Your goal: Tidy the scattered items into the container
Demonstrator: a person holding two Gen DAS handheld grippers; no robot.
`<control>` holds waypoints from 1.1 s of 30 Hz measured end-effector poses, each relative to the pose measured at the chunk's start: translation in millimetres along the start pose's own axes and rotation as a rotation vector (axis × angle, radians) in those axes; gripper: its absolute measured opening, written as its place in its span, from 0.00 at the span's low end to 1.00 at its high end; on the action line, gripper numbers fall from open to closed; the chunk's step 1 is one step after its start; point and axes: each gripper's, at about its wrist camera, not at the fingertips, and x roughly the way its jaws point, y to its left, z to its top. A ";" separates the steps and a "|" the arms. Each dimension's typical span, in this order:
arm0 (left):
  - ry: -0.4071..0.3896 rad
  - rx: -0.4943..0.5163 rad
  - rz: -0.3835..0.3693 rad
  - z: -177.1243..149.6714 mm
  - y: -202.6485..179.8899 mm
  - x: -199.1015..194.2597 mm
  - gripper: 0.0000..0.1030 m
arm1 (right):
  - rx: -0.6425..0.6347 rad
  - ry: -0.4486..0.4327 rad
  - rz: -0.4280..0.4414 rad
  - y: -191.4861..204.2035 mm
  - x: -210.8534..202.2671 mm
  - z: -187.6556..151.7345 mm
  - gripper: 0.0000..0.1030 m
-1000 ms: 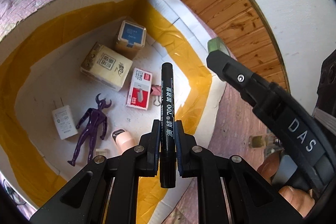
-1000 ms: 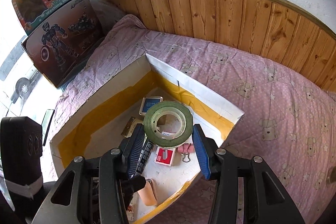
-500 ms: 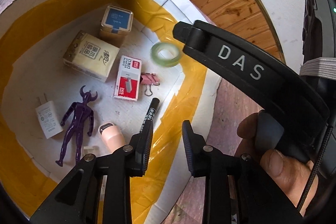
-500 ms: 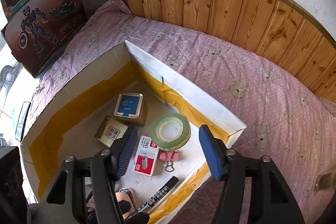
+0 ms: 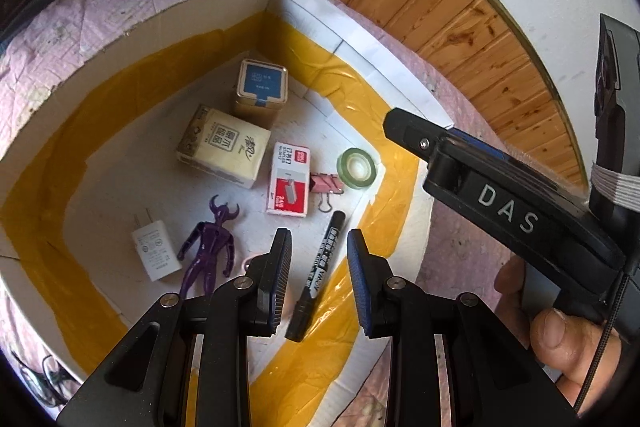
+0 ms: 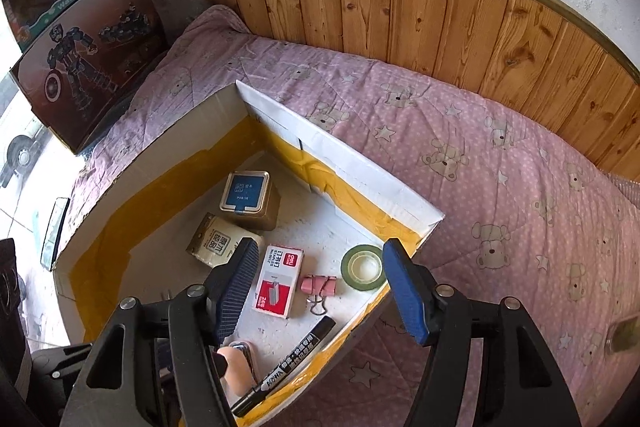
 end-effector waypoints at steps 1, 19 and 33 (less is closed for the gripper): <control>-0.010 0.004 0.011 -0.5 0.7 -3.2 0.29 | -0.008 0.002 0.001 0.5 -2.5 -2.0 0.64; -0.290 0.102 0.236 -11.4 4.9 -78.4 0.35 | -0.371 0.056 -0.033 50.1 -68.0 -86.7 0.72; -0.383 0.130 0.204 -35.3 16.5 -115.3 0.49 | -0.511 0.067 -0.045 86.7 -88.1 -143.7 0.74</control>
